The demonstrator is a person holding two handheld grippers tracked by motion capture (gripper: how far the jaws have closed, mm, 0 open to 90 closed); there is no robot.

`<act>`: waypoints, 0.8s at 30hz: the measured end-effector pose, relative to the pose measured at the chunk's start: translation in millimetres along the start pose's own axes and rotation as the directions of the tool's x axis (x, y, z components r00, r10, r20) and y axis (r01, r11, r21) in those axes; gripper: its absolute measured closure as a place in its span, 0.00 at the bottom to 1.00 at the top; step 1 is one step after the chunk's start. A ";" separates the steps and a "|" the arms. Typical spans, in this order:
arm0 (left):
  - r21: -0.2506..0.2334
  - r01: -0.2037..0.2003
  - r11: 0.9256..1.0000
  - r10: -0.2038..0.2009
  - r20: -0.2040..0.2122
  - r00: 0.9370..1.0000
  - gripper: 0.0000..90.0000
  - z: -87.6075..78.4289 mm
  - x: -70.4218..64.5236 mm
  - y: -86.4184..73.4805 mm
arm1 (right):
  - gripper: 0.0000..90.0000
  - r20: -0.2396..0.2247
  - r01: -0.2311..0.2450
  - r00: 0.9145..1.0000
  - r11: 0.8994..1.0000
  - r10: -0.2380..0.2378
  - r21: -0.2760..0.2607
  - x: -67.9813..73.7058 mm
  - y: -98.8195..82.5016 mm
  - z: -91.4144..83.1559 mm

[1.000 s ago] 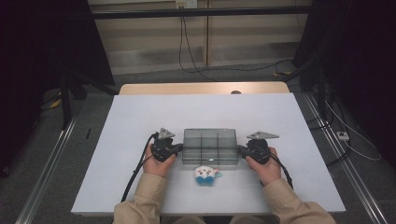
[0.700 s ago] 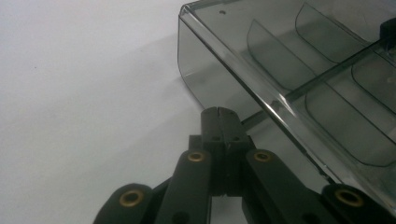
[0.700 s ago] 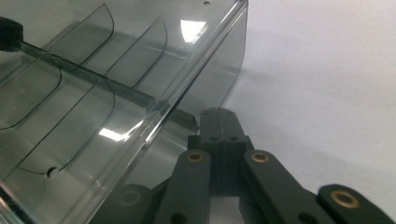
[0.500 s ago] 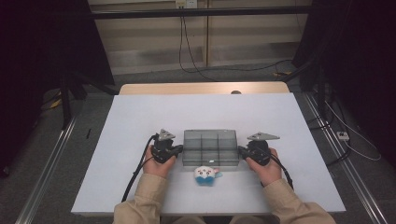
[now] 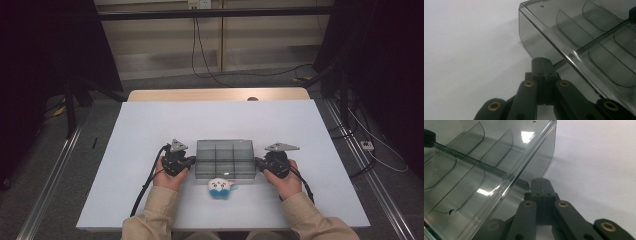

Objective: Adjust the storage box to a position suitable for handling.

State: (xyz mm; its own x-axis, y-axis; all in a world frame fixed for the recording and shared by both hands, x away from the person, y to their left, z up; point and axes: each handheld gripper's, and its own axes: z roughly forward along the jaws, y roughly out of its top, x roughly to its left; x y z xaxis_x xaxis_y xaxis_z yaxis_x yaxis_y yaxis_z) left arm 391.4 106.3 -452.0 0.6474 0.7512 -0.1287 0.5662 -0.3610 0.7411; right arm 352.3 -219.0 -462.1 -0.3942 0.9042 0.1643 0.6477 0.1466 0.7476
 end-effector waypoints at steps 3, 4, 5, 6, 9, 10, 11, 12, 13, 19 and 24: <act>-0.001 0.007 1.000 -0.007 0.000 1.000 1.00 0.2 0.1 0.1 | 1.00 0.001 0.000 1.000 1.000 0.000 0.000 0.0 0.0 0.0; -0.001 0.008 1.000 -0.008 0.003 1.000 1.00 0.2 0.5 0.1 | 1.00 0.001 0.000 1.000 1.000 0.000 0.001 0.0 0.1 0.0; -0.002 0.007 1.000 -0.007 0.001 1.000 1.00 0.3 0.4 0.1 | 1.00 0.000 -0.001 1.000 1.000 0.001 0.000 0.0 0.0 0.1; -0.002 0.007 1.000 -0.007 0.002 1.000 1.00 0.4 0.5 0.2 | 1.00 0.000 -0.001 1.000 1.000 0.001 0.001 -0.1 0.0 0.1; 0.001 0.009 1.000 -0.009 0.007 1.000 1.00 0.0 1.0 0.0 | 1.00 -0.004 -0.002 1.000 1.000 0.002 0.000 -0.6 -0.1 0.1; 0.006 0.009 1.000 -0.009 0.009 1.000 1.00 0.0 1.5 -0.2 | 1.00 -0.006 -0.005 1.000 1.000 0.005 0.000 -0.8 -0.1 -0.1; 0.003 0.012 1.000 -0.012 0.010 1.000 1.00 0.3 1.7 -0.6 | 1.00 -0.007 -0.007 1.000 1.000 0.007 0.000 -0.9 -0.2 -0.2; 0.003 0.012 1.000 -0.012 0.007 1.000 1.00 0.7 1.6 -0.8 | 1.00 -0.007 -0.006 1.000 1.000 0.006 0.000 -0.9 -0.2 -0.3; -0.001 0.016 1.000 -0.016 0.005 1.000 1.00 1.6 1.3 -1.1 | 1.00 -0.007 -0.006 1.000 1.000 0.006 0.000 -0.9 -0.3 -0.3; 0.008 0.012 1.000 -0.012 0.004 1.000 1.00 1.5 1.9 -1.6 | 1.00 -0.015 -0.011 1.000 1.000 0.011 -0.001 -1.6 -0.7 -0.9; -0.005 0.036 0.999 -0.036 -0.013 0.999 0.98 -2.3 6.8 -2.5 | 1.00 0.007 0.000 1.000 1.000 0.001 -0.018 -3.5 -0.5 -2.8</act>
State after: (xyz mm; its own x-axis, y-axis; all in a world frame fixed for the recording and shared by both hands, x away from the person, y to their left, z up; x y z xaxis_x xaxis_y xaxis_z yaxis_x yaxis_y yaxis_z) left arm 393.2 113.5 -453.3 0.6199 0.7708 -0.1471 0.5868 -0.3309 0.7390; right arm 351.6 -223.4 -461.2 -0.3894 0.9070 0.1603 0.6361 0.1389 0.7590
